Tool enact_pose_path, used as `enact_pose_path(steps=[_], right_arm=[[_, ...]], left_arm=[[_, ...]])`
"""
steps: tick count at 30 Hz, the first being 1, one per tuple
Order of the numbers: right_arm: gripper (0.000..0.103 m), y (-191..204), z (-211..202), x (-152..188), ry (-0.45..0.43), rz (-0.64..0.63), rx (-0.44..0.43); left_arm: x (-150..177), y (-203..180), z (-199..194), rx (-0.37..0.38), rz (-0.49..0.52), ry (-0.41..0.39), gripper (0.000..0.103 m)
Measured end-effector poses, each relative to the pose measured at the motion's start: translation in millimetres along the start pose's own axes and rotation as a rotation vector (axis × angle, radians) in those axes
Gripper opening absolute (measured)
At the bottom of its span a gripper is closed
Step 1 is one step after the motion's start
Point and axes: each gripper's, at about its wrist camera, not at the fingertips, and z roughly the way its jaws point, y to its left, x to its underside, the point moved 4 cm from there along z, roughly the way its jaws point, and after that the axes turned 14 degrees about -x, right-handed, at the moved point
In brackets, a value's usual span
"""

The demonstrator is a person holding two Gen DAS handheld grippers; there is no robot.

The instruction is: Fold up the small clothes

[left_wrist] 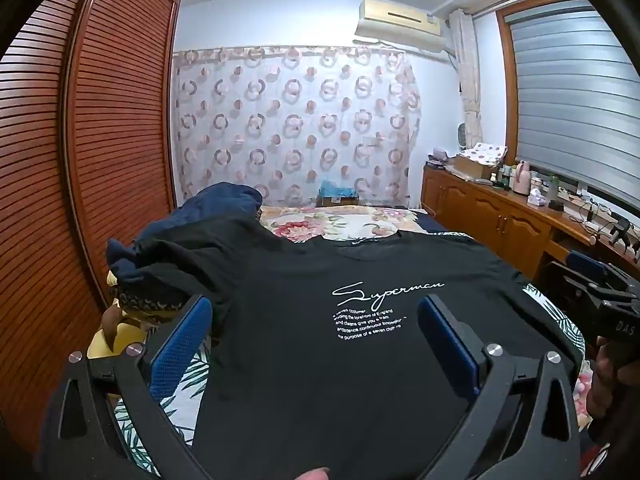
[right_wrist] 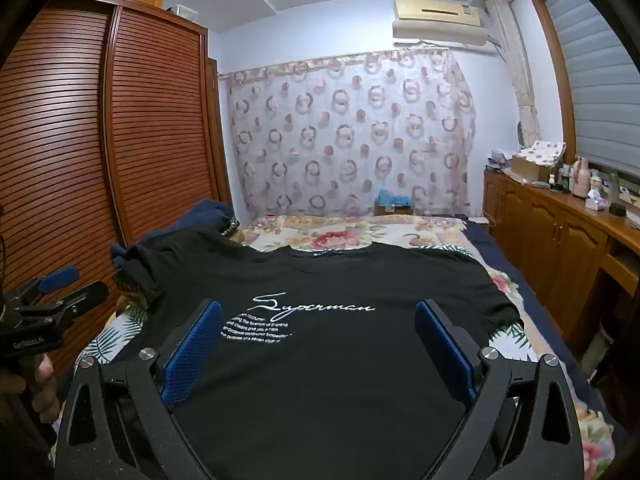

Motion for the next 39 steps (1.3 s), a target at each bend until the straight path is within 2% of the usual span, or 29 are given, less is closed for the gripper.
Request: enact_pose_path(steps=[39], right_arm=[[0.097,6.6,1.7,1.1,0.002,-0.006,0.000]], left_arm=[[-2.8,-1.1,-4.8,-0.002,0.011,-0.016,0.103]])
